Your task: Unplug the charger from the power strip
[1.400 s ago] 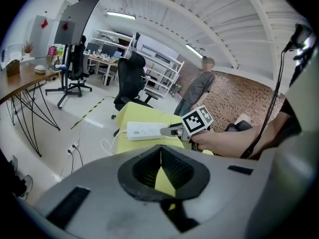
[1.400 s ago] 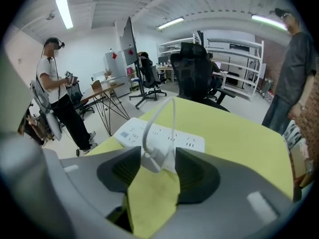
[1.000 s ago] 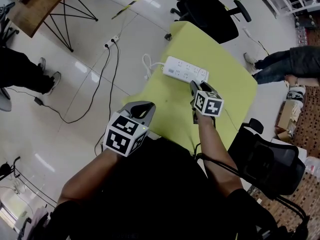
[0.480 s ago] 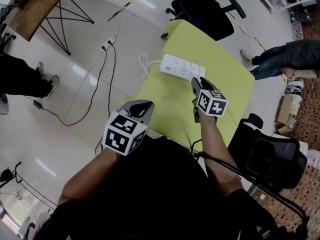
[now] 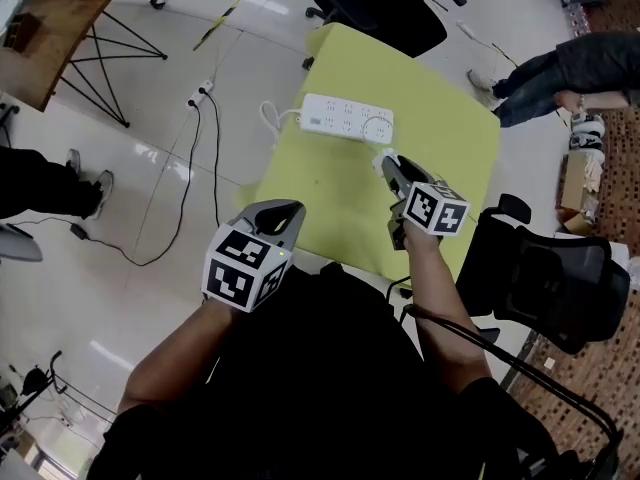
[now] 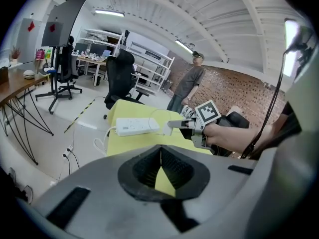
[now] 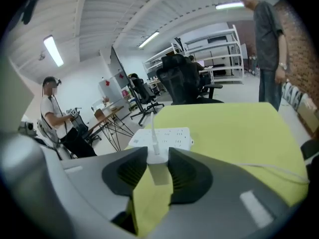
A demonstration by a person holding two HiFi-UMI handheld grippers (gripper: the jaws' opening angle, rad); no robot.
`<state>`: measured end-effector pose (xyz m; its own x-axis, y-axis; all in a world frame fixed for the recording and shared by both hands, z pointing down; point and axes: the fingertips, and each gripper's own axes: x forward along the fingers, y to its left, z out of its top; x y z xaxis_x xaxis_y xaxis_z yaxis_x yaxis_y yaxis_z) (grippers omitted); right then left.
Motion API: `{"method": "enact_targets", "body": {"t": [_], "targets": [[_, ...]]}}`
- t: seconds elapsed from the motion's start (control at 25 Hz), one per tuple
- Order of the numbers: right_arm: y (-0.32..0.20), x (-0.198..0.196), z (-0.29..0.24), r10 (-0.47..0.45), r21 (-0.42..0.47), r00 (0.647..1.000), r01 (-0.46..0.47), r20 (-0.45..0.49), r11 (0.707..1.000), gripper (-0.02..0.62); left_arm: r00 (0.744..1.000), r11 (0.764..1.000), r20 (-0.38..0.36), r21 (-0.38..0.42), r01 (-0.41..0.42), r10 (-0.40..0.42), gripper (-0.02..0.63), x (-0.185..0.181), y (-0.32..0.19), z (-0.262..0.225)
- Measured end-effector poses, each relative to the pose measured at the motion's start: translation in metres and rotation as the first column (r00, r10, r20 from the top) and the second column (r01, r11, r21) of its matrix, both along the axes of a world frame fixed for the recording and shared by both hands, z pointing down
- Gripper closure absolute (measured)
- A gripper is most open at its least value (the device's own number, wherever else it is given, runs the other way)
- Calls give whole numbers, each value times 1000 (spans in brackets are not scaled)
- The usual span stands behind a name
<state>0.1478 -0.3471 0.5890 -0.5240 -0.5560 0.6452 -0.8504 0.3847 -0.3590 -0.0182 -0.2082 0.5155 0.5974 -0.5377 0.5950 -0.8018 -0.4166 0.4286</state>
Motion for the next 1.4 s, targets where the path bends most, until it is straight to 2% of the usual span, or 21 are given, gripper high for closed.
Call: {"method": "enact_targets", "body": {"t": [0.2,0.48,0.76,0.96,1.24,1.4], "targets": [[32,24,10,89,-102,982,-73,165,992,463,999,999,2,10,-53,53,600,23,4,-5],[89,46,26,183,-229,933,-113,311,967,463,992,992,10,13,-129,129,600,51,12,-7],[150,50,52,262,-363,888,-118,378,924,463,987,987,14,28,-158,158,600,61,6,-8],[170,51,63,324,-435,845,-124,425,892,463,981,980,8,23,-196,196,600,70,11,-7],[170,58,74,312,-421,878,-144,363,895,463,977,977,9,26,-214,214,600,68,14,-5],[167,63,75,250,-362,934,-147,256,921,459,981,980,3,27,-195,195,600,59,12,-5]]}}
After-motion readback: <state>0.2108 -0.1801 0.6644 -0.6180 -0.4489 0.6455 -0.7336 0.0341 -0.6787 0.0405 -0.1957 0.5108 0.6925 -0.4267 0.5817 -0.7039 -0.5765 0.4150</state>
